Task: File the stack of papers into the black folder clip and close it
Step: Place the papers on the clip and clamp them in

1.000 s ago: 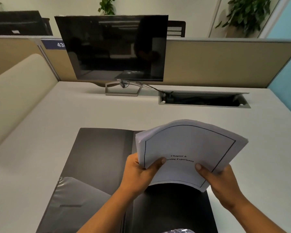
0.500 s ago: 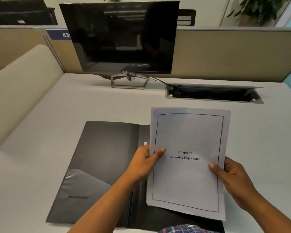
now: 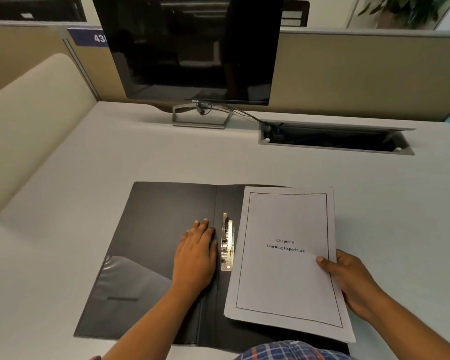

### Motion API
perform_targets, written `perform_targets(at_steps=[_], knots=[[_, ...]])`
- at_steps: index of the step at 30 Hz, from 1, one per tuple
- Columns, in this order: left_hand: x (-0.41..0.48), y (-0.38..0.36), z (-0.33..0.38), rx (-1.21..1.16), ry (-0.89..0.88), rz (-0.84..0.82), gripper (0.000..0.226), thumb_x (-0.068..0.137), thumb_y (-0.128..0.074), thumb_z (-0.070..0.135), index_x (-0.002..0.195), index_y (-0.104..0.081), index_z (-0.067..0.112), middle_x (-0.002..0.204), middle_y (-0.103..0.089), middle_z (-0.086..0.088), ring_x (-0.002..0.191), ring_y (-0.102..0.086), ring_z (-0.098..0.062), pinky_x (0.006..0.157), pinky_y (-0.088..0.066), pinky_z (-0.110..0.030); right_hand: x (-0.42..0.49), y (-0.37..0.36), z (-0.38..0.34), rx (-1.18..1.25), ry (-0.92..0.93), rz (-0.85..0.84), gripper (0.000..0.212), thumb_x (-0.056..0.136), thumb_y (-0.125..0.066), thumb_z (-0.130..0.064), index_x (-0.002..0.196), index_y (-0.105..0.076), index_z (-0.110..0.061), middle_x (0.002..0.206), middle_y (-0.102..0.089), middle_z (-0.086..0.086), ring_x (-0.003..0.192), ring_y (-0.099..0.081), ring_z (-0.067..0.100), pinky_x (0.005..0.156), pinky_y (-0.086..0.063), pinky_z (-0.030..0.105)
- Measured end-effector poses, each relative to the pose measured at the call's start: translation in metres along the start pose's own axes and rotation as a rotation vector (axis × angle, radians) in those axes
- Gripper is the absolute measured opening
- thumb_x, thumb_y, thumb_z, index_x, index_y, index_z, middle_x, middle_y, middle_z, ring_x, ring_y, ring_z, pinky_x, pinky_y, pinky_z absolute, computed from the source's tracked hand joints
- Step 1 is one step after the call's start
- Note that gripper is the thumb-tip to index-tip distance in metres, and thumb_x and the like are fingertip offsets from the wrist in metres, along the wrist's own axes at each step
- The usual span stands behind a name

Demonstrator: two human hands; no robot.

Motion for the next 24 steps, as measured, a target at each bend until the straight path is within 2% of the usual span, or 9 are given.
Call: perform_targets(at_steps=[6,10,16,18,20,22,24], knots=[[0.002,-0.005,-0.002,0.009,0.015,-0.033,0.054,0.096,-0.024,0.042,0.135,-0.052,0.017,0.152,-0.042,-0.003,0.144,-0.031,-0.02,0.115,-0.014,-0.034,0.01,-0.01,-0.003,-0.082,-0.018,-0.029,0.022,0.088,-0.062,-0.009,0.109,-0.067,-0.01,0.105,-0.074,0.009,0.097,-0.07,0.028,0.093,-0.052,0.047],[0.001,-0.004,-0.001,0.004,0.016,-0.022,0.054,0.096,-0.024,0.042,0.135,-0.052,0.017,0.152,-0.042,-0.003,0.143,-0.031,-0.02,0.115,-0.014,-0.034,0.014,-0.017,-0.006,-0.182,0.024,-0.044,0.025,0.089,-0.062,-0.012,0.114,-0.066,-0.014,0.11,-0.072,0.005,0.098,-0.069,0.023,0.095,-0.051,0.046],[0.0,-0.006,-0.002,0.013,0.021,-0.029,0.052,0.096,-0.025,0.04,0.134,-0.052,0.017,0.151,-0.043,-0.003,0.143,-0.032,-0.02,0.115,-0.015,-0.034,0.014,-0.022,-0.013,-0.271,0.06,-0.01,0.023,0.091,-0.06,-0.017,0.113,-0.064,-0.018,0.112,-0.071,0.002,0.097,-0.068,0.019,0.089,-0.053,0.039],[0.001,-0.003,-0.002,-0.013,0.016,-0.026,0.055,0.096,-0.024,0.043,0.136,-0.051,0.016,0.151,-0.043,-0.003,0.143,-0.031,-0.02,0.115,-0.014,-0.033,0.012,-0.022,-0.017,-0.396,0.098,0.032,0.024,0.089,-0.062,-0.024,0.113,-0.062,-0.02,0.113,-0.069,0.001,0.096,-0.065,0.017,0.088,-0.052,0.037],[-0.001,0.004,0.002,-0.083,0.016,0.001,0.055,0.095,-0.028,0.045,0.135,-0.051,0.015,0.149,-0.045,-0.003,0.142,-0.033,-0.02,0.115,-0.017,-0.033,0.008,-0.019,-0.021,-0.614,0.138,0.095,0.038,0.087,-0.062,-0.034,0.12,-0.056,-0.017,0.115,-0.065,0.002,0.097,-0.059,0.017,0.084,-0.048,0.033],[-0.012,0.015,0.01,-0.152,-0.057,0.044,0.051,0.093,-0.039,0.046,0.134,-0.052,0.017,0.146,-0.049,-0.002,0.14,-0.036,-0.017,0.114,-0.025,-0.035,0.002,-0.015,-0.024,-0.722,0.156,0.15,0.051,0.086,-0.063,-0.038,0.128,-0.05,-0.013,0.115,-0.061,0.006,0.096,-0.054,0.017,0.082,-0.042,0.029],[-0.033,0.026,0.024,-0.169,-0.223,-0.02,0.057,0.089,-0.05,0.056,0.137,-0.048,0.026,0.15,-0.043,0.006,0.142,-0.028,-0.009,0.113,-0.026,-0.033,-0.003,-0.012,-0.022,-0.727,0.164,0.157,0.054,0.086,-0.063,-0.037,0.132,-0.049,-0.012,0.112,-0.06,0.005,0.096,-0.053,0.017,0.084,-0.042,0.029]])
Point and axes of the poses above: each hand's wrist, its own x-axis towards the middle knuckle, its own y-axis out of the back of the hand, z = x × y, the point moved 4 cm from there along x, towards the middle knuckle
